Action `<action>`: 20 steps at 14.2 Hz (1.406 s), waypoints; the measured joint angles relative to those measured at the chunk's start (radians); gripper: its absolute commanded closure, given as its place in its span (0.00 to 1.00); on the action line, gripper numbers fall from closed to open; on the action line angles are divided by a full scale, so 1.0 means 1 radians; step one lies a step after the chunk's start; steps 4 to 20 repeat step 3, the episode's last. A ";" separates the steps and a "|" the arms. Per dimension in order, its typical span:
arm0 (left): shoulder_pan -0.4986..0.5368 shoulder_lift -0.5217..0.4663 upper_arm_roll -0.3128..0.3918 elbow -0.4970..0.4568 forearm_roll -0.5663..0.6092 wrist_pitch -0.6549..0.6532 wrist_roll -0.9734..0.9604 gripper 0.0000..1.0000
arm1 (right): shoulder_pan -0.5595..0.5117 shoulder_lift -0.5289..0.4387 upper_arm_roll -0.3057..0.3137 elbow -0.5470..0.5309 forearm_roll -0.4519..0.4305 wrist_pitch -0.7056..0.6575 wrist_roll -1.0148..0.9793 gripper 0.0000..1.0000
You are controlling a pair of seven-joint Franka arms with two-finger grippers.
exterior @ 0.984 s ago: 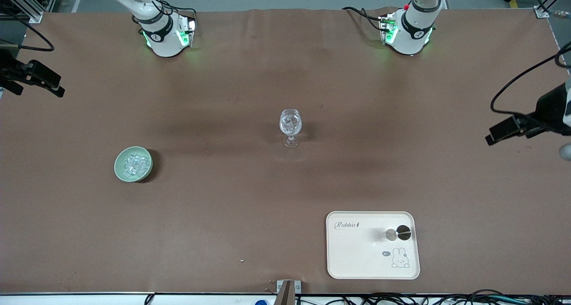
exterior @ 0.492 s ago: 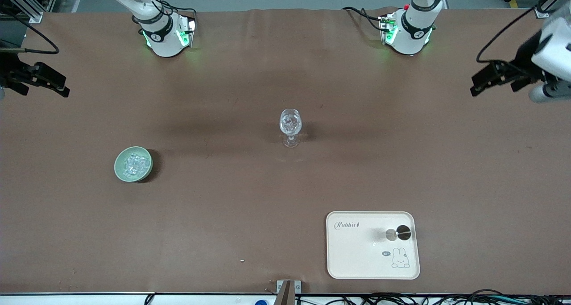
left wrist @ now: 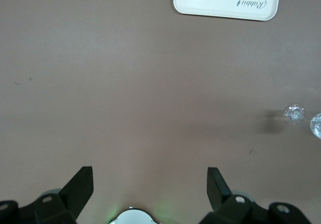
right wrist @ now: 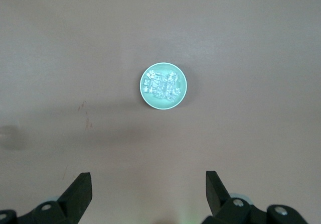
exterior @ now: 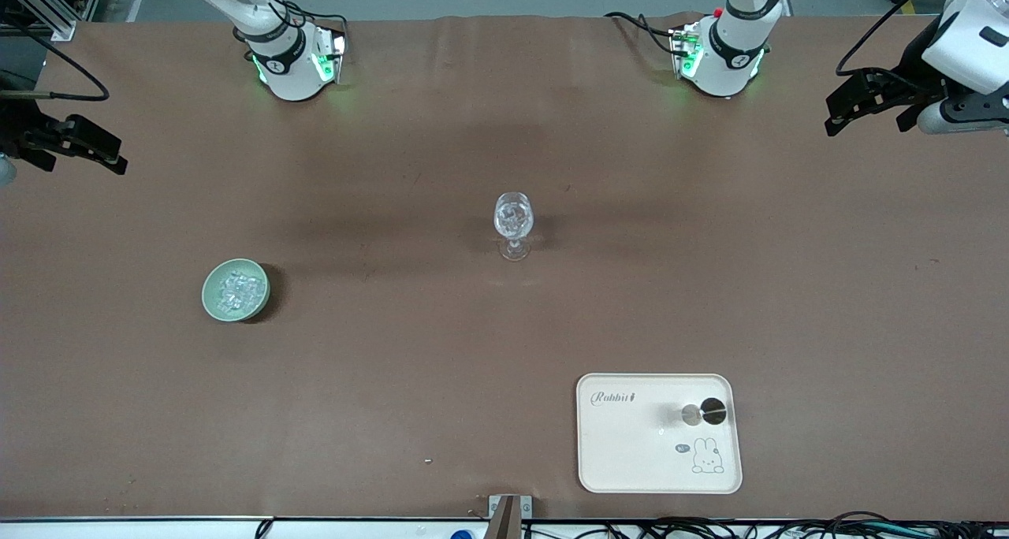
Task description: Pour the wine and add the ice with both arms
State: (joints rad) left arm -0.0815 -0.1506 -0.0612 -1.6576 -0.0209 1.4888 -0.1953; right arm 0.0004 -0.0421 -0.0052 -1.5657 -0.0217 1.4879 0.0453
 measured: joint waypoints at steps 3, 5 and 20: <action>0.000 0.005 0.000 0.003 0.019 -0.001 0.002 0.00 | 0.002 0.000 0.006 0.000 0.000 0.003 0.000 0.00; 0.000 0.005 0.000 0.003 0.019 -0.001 0.002 0.00 | 0.002 0.000 0.006 0.000 0.000 0.003 0.000 0.00; 0.000 0.005 0.000 0.003 0.019 -0.001 0.002 0.00 | 0.002 0.000 0.006 0.000 0.000 0.003 0.000 0.00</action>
